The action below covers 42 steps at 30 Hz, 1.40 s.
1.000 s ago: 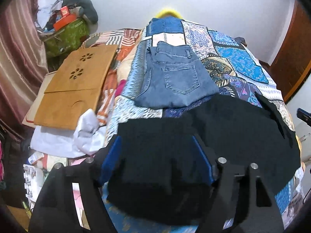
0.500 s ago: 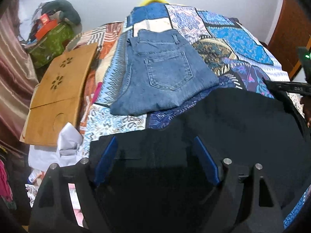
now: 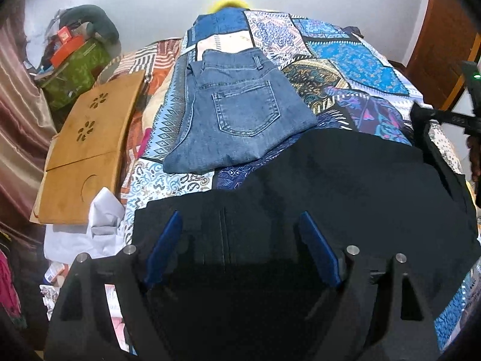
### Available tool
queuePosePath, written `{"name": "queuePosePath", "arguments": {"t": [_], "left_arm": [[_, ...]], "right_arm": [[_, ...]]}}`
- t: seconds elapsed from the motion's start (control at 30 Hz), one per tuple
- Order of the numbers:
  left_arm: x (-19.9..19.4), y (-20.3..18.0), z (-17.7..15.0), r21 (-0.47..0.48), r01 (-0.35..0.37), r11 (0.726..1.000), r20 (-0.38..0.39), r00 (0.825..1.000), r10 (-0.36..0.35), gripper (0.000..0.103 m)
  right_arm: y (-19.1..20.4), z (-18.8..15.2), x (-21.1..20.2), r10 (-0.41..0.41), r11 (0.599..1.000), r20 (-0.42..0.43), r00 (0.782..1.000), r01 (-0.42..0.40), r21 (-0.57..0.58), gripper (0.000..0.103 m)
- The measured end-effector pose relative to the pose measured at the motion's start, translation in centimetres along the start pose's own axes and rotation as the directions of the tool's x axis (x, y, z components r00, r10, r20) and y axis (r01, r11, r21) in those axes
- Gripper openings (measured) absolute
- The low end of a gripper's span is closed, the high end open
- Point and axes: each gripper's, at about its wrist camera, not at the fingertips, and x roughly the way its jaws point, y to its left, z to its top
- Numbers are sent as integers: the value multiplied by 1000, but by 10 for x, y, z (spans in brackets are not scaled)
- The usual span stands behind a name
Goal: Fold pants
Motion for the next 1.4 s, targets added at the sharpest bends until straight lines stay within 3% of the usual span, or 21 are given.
{"name": "queuePosePath", "arguments": {"t": [0.1,0.23,0.4,0.67,0.87,0.9,1.03,1.2,1.4], "left_arm": [[-14,-2,-5,-14,7,1000,12,1000,-6,91],[-26,-12,-14,-19,21,1000,19,1000,-20,91],[-30,-33,-31,15,53,998,-21,998,-53,92],[-22,-59,-60,78,58,995,-75,996,-53,92],[-21,-51,-64,15,78,997,-78,994,-77,93],[-23,-49,-64,8,79,997,-77,994,-78,93],[-40,-32,-58,-3,41,999,-11,999,-41,93],[-53,13,-43,-55,9,998,56,998,-6,93],[-37,82,-18,-149,-5,989,63,998,14,92]], "right_arm": [[-13,-8,-49,-14,999,83,996,11,39,9],[-33,-25,-106,-51,994,155,987,35,102,9],[-54,-71,-154,-113,985,172,979,88,146,9],[-77,-169,-164,-239,951,88,967,215,223,9],[-94,-220,-143,-267,921,-55,962,272,280,10],[-95,-223,-143,-268,917,-72,961,277,285,14],[-90,-206,-154,-273,921,-65,960,280,271,16],[-51,-153,-162,-267,956,58,962,256,146,36],[23,-75,-119,-120,989,114,986,129,-74,47]]}}
